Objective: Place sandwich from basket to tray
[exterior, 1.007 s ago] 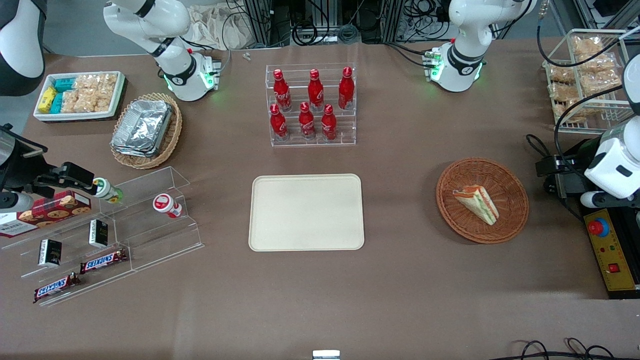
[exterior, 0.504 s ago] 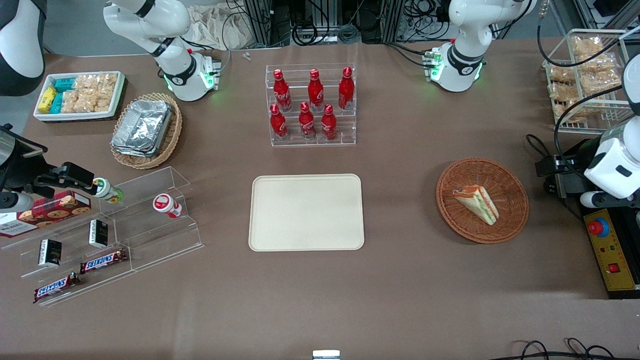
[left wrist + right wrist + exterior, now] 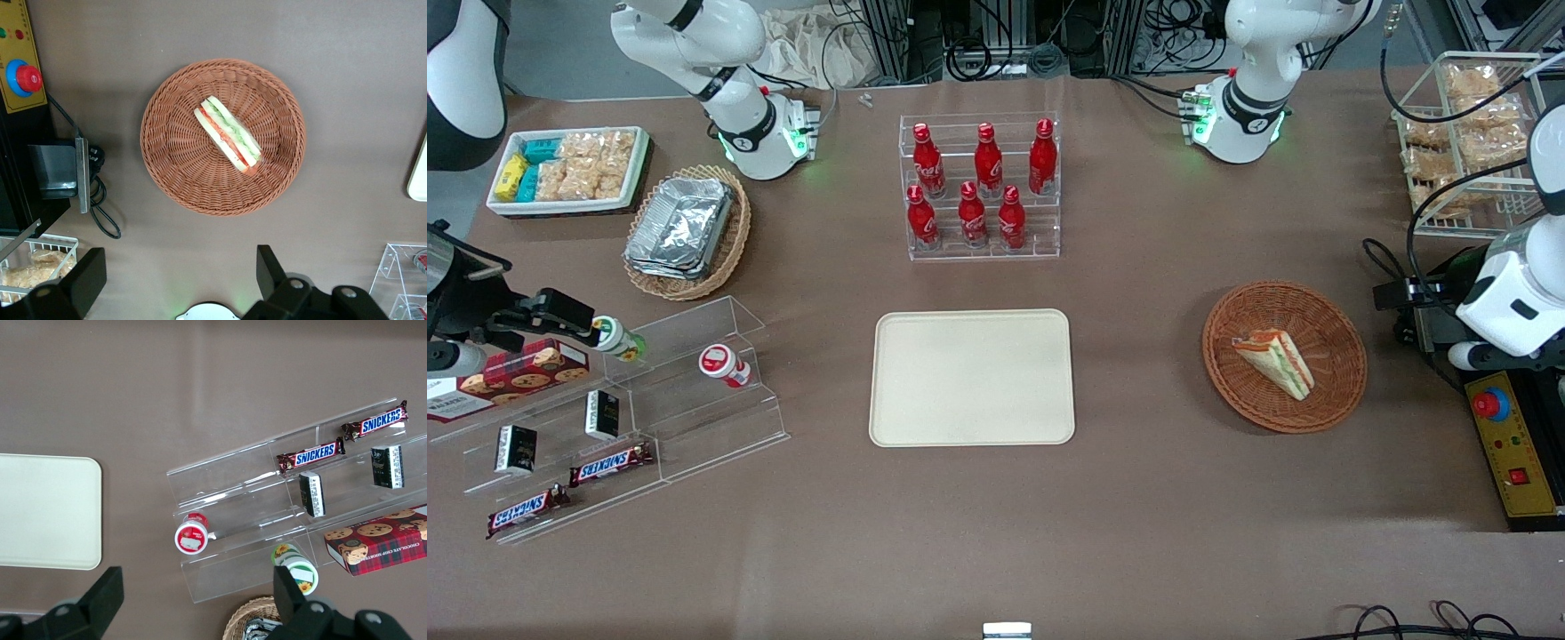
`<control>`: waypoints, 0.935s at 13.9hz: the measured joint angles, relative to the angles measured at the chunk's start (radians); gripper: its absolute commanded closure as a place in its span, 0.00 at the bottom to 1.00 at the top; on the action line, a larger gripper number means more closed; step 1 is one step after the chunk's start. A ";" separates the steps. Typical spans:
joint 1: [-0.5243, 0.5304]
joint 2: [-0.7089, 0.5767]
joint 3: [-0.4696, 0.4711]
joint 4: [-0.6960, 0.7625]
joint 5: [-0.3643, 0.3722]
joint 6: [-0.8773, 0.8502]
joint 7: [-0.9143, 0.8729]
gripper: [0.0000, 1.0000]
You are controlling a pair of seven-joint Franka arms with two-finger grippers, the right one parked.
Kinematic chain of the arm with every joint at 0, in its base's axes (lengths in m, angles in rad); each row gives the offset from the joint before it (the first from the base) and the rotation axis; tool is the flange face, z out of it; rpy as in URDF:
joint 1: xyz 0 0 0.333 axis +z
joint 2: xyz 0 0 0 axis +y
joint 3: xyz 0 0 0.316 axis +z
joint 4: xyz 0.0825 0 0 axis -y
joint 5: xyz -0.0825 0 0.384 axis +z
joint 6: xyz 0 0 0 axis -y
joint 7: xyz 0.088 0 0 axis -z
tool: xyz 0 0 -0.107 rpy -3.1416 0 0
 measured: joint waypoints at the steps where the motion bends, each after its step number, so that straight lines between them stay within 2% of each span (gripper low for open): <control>1: 0.000 -0.001 0.000 -0.014 0.000 0.004 0.000 0.00; 4: 0.000 -0.031 0.000 -0.107 0.000 0.075 -0.026 0.01; 9: -0.002 -0.142 -0.004 -0.384 -0.010 0.319 -0.160 0.02; 13: -0.003 -0.154 -0.006 -0.547 -0.037 0.519 -0.230 0.02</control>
